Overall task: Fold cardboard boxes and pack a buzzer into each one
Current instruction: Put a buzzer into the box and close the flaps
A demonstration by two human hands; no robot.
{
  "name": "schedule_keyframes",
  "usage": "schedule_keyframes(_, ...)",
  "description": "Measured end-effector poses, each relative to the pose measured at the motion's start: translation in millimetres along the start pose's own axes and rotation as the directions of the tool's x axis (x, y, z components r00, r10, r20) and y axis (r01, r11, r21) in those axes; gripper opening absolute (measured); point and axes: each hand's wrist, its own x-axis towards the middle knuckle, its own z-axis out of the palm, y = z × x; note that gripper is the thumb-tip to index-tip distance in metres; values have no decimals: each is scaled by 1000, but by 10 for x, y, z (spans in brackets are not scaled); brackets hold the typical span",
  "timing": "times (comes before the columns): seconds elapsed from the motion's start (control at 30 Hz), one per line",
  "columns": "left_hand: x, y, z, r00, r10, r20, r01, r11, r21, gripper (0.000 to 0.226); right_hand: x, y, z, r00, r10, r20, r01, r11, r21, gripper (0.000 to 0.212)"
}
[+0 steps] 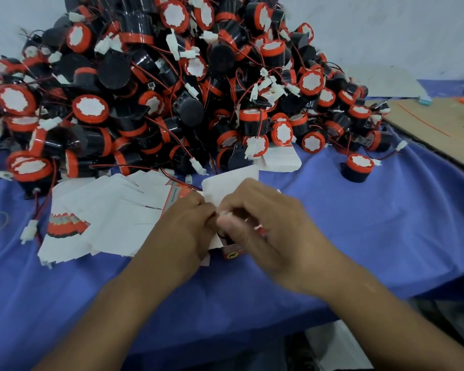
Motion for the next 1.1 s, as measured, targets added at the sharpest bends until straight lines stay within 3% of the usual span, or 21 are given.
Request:
schedule_keyframes(0.07, -10, -13, 40, 999, -32, -19, 31, 998, -58, 34, -5, 98, -55, 998, 61, -30, -62, 998, -19, 18)
schedule_keyframes(0.3, -14, -128, 158, 997, 80, 7, -80, 994, -71, 39, -63, 311, 7, 990, 139, 2, -138, 985, -99, 21)
schedule_keyframes(0.4, -20, -124, 151, 991, 91, -97, -102, 988, -120, 42, -70, 325, -18, 985, 173, 5, -172, 980, -95, 21)
schedule_keyframes(0.53, 15, -98, 154, 969, -56, -241, -14, 959, -282, 25, -86, 283, -37, 988, 127, 92, -118, 988, -97, 18)
schedule_keyframes(0.7, 104, -75, 125, 950, -263, -167, 160, 872, -462, 24, -73, 309, -4, 991, 65, 113, -51, 991, -122, 17)
schedule_keyframes(0.77, 150, -69, 113, 948, -275, -157, 187, 886, -424, 22, -61, 331, 27, 995, 44, 87, -33, 992, -122, 16)
schedule_keyframes(0.87, 211, -38, 100, 970, -153, -190, 110, 970, -218, 17, -35, 344, 60, 998, 46, 36, -42, 994, -96, 15)
schedule_keyframes(0.97, 267, -39, 98, 998, -35, -59, 32, 998, -51, 25, 6, 359, 86, 994, 109, 5, -109, 993, -43, 19)
schedule_keyframes(1.1, 234, -82, 75, 996, 27, 80, -19, 995, -102, 32, 40, 370, 163, 978, 211, -3, -211, 977, 15, 28)
